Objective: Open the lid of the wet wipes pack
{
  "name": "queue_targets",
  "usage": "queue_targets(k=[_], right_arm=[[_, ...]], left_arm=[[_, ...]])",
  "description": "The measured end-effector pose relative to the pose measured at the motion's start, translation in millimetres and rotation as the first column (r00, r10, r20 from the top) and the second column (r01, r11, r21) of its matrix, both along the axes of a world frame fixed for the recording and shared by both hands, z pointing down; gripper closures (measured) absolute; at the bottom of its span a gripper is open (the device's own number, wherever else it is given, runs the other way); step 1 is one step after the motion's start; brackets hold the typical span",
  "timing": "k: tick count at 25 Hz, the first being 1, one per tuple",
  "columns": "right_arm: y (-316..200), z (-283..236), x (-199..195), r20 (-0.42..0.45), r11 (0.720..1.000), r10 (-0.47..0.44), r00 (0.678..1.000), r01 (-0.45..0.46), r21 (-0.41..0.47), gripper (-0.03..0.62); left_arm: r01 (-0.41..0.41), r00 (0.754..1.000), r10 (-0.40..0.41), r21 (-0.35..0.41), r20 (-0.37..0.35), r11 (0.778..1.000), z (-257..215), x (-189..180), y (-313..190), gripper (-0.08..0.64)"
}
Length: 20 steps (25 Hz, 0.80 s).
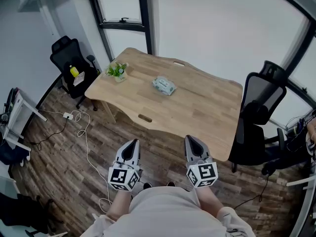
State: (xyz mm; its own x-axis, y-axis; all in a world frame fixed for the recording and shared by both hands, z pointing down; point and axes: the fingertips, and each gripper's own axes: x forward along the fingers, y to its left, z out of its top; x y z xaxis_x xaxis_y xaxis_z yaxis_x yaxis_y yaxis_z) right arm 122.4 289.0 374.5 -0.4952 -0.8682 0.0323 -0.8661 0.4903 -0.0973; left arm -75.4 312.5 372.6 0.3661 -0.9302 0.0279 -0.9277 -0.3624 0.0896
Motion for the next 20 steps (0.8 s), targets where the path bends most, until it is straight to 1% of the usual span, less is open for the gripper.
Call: queue_targets(k=[13,14,17,20], right_arm=[[-2.8,-0.4,0.5,-0.015,1.000,0.018,1.000,-0.017,0.026,0.579],[-1.9,-1.0,-0.3,-0.016,0.999,0.015,1.000,-0.014,0.029,0.554],[-1.2,-2.8,-2.1,-0.010,0.999,0.008,1.000,-0.008,0.031,0.522],[-1.2,-3.1,-2.1,0.010,1.000,0.008,1.000,-0.008,0.028,0.449]], left_arm=[[0.016,1.000,-0.016,0.000,0.011,1.000,0.3,-0.6,1.6,0.538],[0.017,1.000,-0.017,0.001,0.011,1.000,0.1,-0.8,2.4,0.538],[0.017,1.000,-0.017,0.005,0.010,1.000,-0.9,-1.4,3.3,0.538],[0.015,1.000,-0.015,0.008,0.013,1.000,-1.6,-1.1,3.6,0.538]])
